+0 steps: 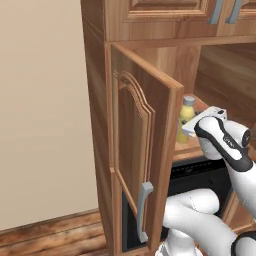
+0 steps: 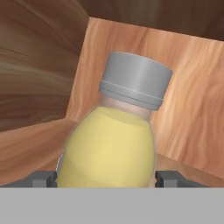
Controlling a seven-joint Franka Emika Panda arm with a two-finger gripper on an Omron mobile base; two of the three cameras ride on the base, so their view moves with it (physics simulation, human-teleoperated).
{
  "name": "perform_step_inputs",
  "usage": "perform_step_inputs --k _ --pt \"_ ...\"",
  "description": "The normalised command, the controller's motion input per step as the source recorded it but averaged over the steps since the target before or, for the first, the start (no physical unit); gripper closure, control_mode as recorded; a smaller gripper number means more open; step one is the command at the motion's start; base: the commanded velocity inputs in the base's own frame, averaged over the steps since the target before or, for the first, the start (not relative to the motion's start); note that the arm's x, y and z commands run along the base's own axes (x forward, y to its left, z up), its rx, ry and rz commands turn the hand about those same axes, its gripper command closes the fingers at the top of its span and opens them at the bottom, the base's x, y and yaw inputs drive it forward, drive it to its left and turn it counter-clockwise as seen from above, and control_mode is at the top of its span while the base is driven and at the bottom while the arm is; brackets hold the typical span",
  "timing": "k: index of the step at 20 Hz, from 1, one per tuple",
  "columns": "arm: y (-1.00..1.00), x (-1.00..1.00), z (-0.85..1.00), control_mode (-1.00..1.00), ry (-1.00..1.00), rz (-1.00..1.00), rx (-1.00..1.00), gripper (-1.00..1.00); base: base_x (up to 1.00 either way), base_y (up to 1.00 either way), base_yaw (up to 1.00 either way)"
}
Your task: Pick the juice from the counter and place it in the open cabinet.
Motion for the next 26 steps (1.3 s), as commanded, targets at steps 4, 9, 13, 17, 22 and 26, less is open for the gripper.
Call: perform_step_inputs --k 4,9,13,17,22,26 --pt "-0.03 0.55 -0.04 -1.0 0.08 0.01 0.0 1.0 0.0 0.0 0.0" --pt "0.0 0.59 -0.19 -1.0 0.01 0.0 0.0 1.0 0.0 0.0 0.0" --pt "0.0 0.61 -0.24 -1.0 0.0 0.0 0.0 1.0 0.0 0.0 0.0" --pt "0.0 0.58 -0.28 -1.0 0.0 0.0 0.0 1.0 0.0 0.0 0.0" --pt "0.0 0.55 -0.29 -1.0 0.0 0.0 0.0 1.0 0.0 0.0 0.0" --pt "0.0 0.53 -0.33 -1.0 0.0 0.0 0.0 1.0 0.0 0.0 0.0"
